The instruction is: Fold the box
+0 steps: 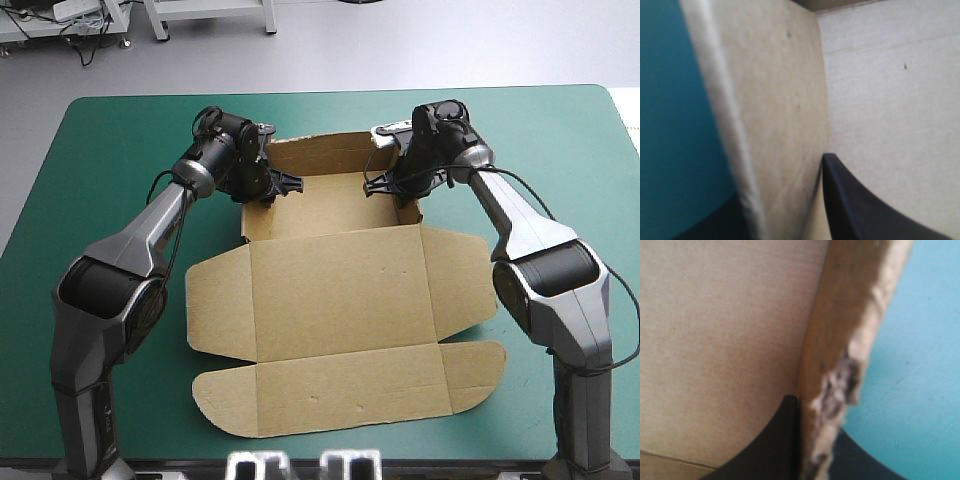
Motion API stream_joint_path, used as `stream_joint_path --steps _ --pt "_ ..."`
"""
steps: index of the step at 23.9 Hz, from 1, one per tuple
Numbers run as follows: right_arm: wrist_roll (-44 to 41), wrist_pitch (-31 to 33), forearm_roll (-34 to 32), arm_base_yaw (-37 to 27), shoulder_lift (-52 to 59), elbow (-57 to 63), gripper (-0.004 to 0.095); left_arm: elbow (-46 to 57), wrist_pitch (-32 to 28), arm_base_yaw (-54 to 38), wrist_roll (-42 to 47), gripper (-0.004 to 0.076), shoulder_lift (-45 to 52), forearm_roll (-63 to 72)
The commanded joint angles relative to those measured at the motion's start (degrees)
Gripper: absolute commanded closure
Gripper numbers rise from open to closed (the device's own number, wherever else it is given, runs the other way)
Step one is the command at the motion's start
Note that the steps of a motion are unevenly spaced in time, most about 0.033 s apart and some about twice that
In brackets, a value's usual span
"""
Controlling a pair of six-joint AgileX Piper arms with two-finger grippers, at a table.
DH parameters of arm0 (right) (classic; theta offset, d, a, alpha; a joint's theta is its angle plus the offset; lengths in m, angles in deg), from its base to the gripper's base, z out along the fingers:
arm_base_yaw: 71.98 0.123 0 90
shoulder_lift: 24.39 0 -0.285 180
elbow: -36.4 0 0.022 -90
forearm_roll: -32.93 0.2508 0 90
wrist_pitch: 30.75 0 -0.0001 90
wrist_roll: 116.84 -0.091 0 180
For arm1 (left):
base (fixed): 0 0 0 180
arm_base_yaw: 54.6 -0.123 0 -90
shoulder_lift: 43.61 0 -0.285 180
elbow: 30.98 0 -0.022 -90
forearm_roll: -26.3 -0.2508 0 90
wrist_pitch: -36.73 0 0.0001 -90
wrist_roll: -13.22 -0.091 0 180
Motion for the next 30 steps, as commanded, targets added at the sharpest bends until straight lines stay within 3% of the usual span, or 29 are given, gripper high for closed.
stream_joint_path --steps 1,3,4,5,6,7,8,10,15,17,19,21,25,28,30 --pt "4.0 0.8 7.8 0.9 3.6 -1.8 0.0799 -2.1 -5.0 1.4 -2.9 0.071 3.6 7.8" --pt "4.7 0.8 9.6 0.9 3.6 -1.8 0.0661 -2.1 -3.1 1.4 -4.7 0.0644 3.7 7.3" --pt "5.4 0.8 10.5 0.7 3.6 -1.8 0.0456 -2.1 -0.9 1.4 -4.9 0.0553 3.8 4.5" --pt "5.4 0.8 10.4 0.7 3.6 -1.8 0.0371 -2.1 0.5 1.4 -5.7 0.0494 3.8 2.8" --pt "4.5 0.8 10.4 0.2 3.6 -1.8 0.0191 -2.1 3.6 1.4 -5.7 0.0372 4.1 -1.3" --pt "4.0 0.8 10.1 -0.1 3.8 -1.8 0.0131 -2.1 4.9 1.4 -5.4 0.0314 4.3 -3.3" --pt "3.8 0.8 9.7 -0.7 4.4 -1.8 0.0084 -2.2 5.9 1.4 -5.1 0.022 4.7 -6.6" --pt "4.3 0.8 9.3 -1.9 5.7 -2.0 0.0086 -2.8 4.7 1.4 -4.6 0.0128 6.0 -9.8" --pt "7.2 0.8 8.8 -4.5 10.3 -3.4 0.0096 -8.0 2.6 1.4 -6.5 0.0119 9.6 -10.6" --pt "9.6 0.8 8.7 -4.9 12.2 -3.4 0.0104 -8.7 3.8 1.4 -10.0 0.0132 11.2 -11.1" --pt "11.1 0.8 9.4 -5.5 14.5 -3.4 0.0104 -8.7 4.7 1.4 -12.1 0.0196 14.3 -11.6" --pt "13.0 0.8 9.9 -5.5 16.8 -3.4 0.0104 -8.7 7.4 1.4 -16.8 0.0317 18.5 -10.9" --pt "14.8 0.8 9.5 -5.5 19.0 -3.4 0.0104 -3.4 7.4 1.4 -24.3 0.0576 27.2 -4.9" --pt "15.1 0.8 8.0 -5.5 19.2 -3.4 0.0104 2.3 7.4 1.4 -25.6 0.0726 33.6 -4.4" --pt "15.1 0.8 7.2 -5.5 18.9 -3.4 0.0104 6.7 7.4 1.4 -27.2 0.0732 37.7 -5.0"
